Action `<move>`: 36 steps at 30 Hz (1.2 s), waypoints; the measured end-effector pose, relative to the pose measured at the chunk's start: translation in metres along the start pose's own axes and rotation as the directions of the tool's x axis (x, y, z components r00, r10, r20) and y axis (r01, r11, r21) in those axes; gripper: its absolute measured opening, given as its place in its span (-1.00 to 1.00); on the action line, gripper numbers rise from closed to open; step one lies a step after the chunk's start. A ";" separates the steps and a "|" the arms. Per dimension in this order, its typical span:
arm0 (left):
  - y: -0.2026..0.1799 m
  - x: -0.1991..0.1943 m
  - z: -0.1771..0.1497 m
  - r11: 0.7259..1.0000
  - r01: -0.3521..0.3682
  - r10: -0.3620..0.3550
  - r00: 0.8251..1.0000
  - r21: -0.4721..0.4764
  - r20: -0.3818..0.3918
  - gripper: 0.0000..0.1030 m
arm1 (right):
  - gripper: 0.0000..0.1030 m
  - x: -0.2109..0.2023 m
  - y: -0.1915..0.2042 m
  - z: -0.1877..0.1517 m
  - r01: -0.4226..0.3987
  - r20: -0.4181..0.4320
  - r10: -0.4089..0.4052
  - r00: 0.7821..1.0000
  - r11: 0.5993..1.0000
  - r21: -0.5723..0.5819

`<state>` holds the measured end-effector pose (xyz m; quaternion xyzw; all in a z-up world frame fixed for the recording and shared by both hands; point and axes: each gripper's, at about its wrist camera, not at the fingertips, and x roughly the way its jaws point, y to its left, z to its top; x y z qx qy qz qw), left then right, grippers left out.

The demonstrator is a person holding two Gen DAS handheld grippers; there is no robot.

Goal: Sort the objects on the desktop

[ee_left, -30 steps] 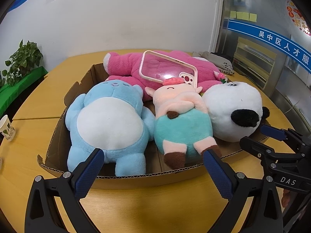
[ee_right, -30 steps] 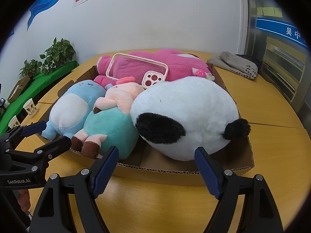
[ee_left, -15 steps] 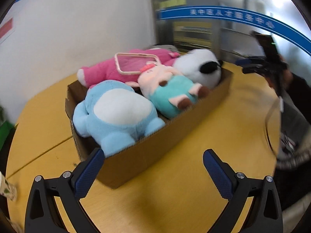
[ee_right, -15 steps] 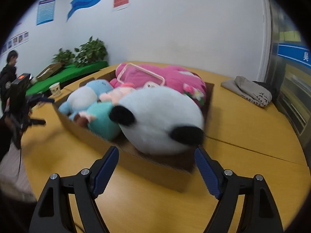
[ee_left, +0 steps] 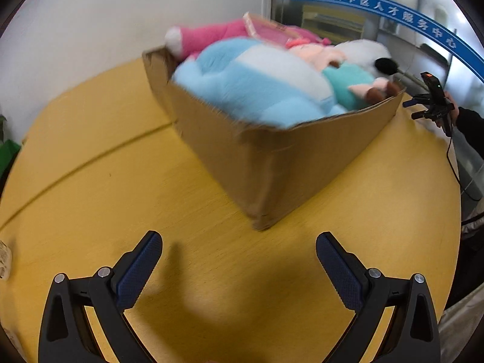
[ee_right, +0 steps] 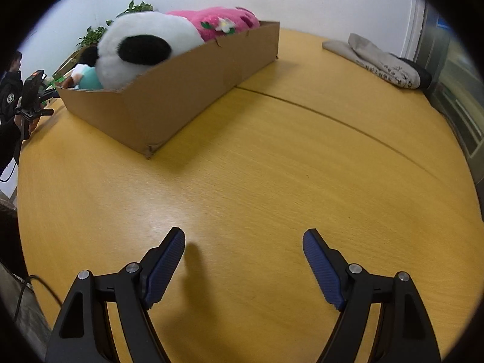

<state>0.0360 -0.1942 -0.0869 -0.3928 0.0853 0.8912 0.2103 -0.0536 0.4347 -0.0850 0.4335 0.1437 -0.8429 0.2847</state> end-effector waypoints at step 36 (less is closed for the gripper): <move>0.020 0.008 -0.009 0.998 0.041 -0.036 0.993 0.040 -0.111 1.00 | 1.00 0.005 0.021 0.006 -0.118 -0.015 0.117 0.993 0.980 -0.158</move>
